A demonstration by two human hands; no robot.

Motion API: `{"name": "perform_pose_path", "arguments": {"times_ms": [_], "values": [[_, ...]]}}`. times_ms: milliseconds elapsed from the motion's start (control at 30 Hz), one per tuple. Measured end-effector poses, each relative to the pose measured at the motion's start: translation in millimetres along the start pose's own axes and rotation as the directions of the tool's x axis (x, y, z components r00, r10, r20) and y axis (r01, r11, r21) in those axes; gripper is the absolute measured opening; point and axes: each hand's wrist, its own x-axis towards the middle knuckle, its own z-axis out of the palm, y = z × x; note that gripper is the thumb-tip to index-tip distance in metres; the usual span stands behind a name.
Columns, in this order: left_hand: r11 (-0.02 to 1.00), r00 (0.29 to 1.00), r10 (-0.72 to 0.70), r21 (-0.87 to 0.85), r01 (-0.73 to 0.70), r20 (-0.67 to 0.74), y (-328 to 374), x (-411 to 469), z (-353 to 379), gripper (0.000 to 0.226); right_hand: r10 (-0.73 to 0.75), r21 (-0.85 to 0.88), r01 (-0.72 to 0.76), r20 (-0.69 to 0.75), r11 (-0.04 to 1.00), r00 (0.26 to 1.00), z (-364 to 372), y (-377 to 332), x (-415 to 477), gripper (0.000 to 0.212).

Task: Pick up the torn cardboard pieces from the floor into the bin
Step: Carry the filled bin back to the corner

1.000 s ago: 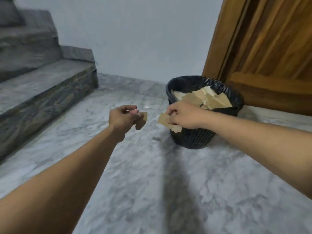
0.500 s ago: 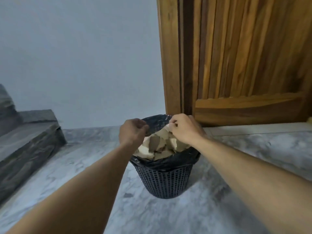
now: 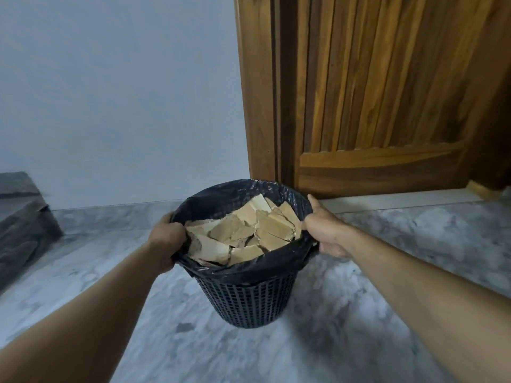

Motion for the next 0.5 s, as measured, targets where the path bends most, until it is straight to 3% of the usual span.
{"name": "perform_pose_path", "arguments": {"times_ms": [100,267,500], "values": [[0.995,0.995,-0.024,-0.097,0.033,0.095,7,13,3,0.066,0.003,0.090,-0.004,0.004,0.996,1.000,0,4,12,0.091],[0.996,0.971,-0.054,-0.063,0.070,0.233,59,28,23,0.077,0.029,0.088,-0.020,-0.105,0.996,0.994,-32,-18,7,0.087],[0.996,0.916,-0.055,-0.037,0.076,0.398,274,-20,79,0.089,-0.014,0.122,0.051,-0.290,0.991,0.957,-162,-185,-110,0.087]]}}
